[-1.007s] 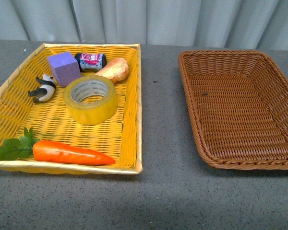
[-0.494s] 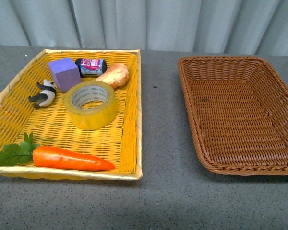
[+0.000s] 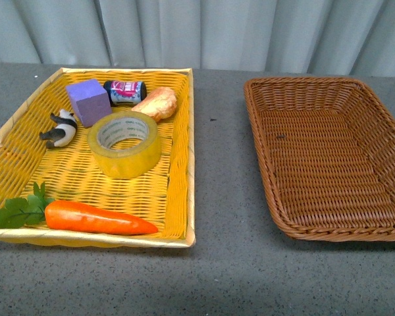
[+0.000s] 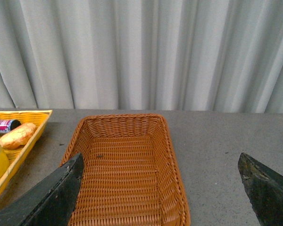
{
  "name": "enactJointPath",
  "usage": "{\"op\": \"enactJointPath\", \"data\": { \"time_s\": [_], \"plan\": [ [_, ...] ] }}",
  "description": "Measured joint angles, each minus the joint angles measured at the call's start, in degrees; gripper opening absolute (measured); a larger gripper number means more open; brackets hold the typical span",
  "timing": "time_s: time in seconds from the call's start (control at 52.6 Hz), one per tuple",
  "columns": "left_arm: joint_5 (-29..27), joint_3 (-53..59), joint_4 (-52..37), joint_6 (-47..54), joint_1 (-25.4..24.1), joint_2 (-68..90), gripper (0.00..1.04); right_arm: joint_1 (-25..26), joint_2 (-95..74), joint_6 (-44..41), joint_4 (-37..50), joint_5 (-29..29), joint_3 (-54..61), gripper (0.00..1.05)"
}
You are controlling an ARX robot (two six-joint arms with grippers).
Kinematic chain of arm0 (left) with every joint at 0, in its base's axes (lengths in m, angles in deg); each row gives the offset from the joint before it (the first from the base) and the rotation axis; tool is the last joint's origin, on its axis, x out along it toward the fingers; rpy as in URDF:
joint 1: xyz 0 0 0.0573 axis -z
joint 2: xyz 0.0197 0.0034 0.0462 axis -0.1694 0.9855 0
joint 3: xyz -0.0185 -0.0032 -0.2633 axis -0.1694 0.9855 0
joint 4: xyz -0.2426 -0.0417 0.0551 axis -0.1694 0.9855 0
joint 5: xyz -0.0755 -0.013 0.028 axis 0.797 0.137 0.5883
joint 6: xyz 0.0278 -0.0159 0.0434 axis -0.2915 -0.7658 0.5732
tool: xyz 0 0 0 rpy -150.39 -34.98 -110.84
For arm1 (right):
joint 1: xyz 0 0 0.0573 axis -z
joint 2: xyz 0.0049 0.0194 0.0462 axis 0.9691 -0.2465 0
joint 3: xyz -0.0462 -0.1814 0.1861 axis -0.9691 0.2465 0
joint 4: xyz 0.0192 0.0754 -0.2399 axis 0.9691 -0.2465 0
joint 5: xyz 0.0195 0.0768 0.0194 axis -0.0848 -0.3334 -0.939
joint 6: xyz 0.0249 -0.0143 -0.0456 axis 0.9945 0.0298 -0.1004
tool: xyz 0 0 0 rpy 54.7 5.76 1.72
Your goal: Move tape to another basket
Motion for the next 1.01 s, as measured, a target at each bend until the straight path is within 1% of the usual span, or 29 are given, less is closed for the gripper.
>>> {"op": "enactJointPath", "data": {
  "time_s": [0.513, 0.532, 0.551, 0.589, 0.608, 0.646, 0.684, 0.722, 0.779, 0.874, 1.007],
  "plan": [
    [0.0, 0.0, 0.0, 0.0, 0.0, 0.0, 0.98, 0.0, 0.0, 0.0, 0.0, 0.0, 0.0, 0.96],
    [-1.0, -0.1, 0.2, -0.2, 0.2, 0.2, 0.98, 0.0, 0.0, 0.0, 0.0, 0.0, 0.0, 0.96],
    [-6.3, -0.5, 2.1, -0.9, 1.8, 1.1, 0.98, 0.0, 0.0, 0.0, 0.0, 0.0, 0.0, 0.96],
    [-11.4, -1.3, 4.5, -1.9, 3.7, 3.1, 0.98, 0.0, 0.0, 0.0, 0.0, 0.0, 0.0, 0.96],
    [-15.8, -1.6, 5.3, -2.8, 4.4, 4.7, 0.98, 0.0, 0.0, 0.0, 0.0, 0.0, 0.0, 0.96],
    [-19.6, -1.8, 5.6, -3.2, 5.1, 7.1, 0.98, 0.0, 0.0, 0.0, 0.0, 0.0, 0.0, 0.96],
    [-21.4, -1.9, 4.9, -3.5, 5.2, 10.1, 0.98, 0.0, 0.0, 0.0, 0.0, 0.0, 0.0, 0.96],
    [-20.9, -2.3, 2.8, -4.3, 4.6, 14.0, 0.98, 0.0, 0.0, 0.0, 0.0, 0.0, 0.0, 0.96],
    [-18.6, -3.3, -0.2, -5.7, 3.8, 18.8, 0.98, 0.0, 0.0, 0.0, 0.0, 0.0, 0.0, 0.96],
    [-14.5, -6.4, -7.8, -7.7, 2.7, 30.6, 0.98, 0.0, 0.0, 0.0, 0.0, 0.0, 0.0, 0.96],
    [-10.6, -13.6, -14.6, -9.7, 4.4, 49.9, 0.98, 0.0, 0.0, 0.0, 0.0, 0.0, 0.0, 0.96]
  ]
}}
